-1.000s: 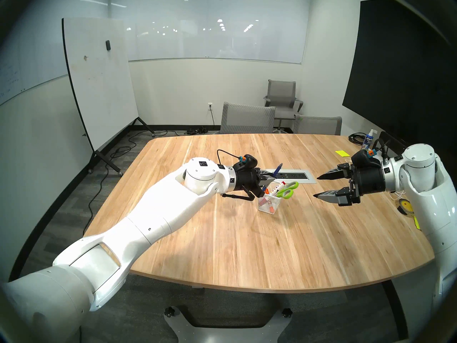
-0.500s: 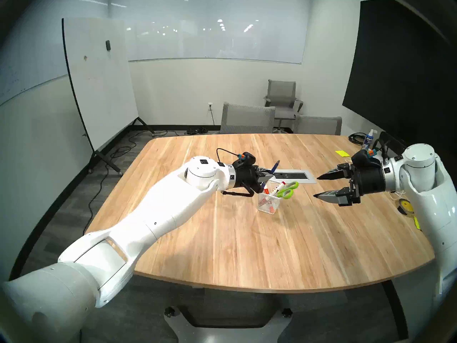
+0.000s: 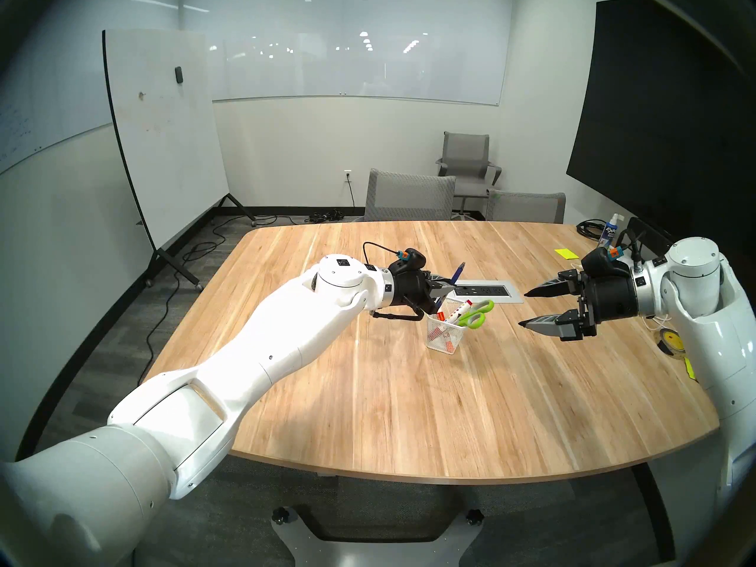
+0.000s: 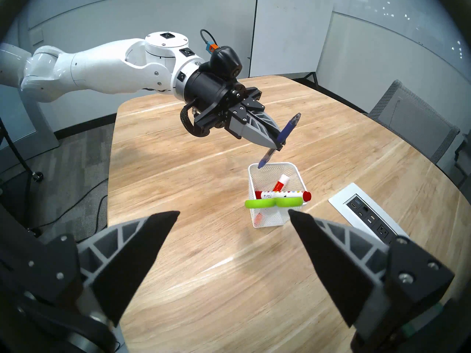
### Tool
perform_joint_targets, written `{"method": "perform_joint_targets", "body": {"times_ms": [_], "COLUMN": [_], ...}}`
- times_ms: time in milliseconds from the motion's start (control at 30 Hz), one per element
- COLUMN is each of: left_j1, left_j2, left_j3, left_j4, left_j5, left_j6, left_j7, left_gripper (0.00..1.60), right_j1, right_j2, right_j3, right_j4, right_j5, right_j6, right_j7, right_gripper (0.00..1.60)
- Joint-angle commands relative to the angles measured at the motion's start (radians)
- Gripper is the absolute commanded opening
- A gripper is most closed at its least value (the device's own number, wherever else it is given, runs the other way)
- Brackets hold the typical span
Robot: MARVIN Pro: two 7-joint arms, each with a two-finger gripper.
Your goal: Place the pen, the marker, and the scissors into the pen holder
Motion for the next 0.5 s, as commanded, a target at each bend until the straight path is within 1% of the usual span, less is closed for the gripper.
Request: {"method": "perform_joint_targets", "body": {"times_ms": [0, 167, 467], "left_j1": [-0.060, -0.071, -0.082], "left_j2": [-0.062, -0.082, -0.111], "left_j3": [-0.004, -0.005, -0.007], "left_j4": [0.088, 0.124, 0.152], "left_j5": [-0.005, -0.006, -0.012], "left_j6": [-0.051, -0.063, -0.076], "left_j7": [-0.029, -0.043, -0.066], "left_gripper": [0.00, 0.00, 0.00], "right_j1": [0.013, 0.013, 0.012], "right_j2": [0.004, 0.004, 0.004], "right_j3": [0.005, 0.006, 0.006], "right_j4": [-0.003, -0.003, -0.003], "right_j5": [0.009, 0.009, 0.009], "right_j6": [0.002, 0.002, 0.001], "right_j7": [0.010, 0.009, 0.008], "right_gripper": [1.60, 1.60, 1.60]}}
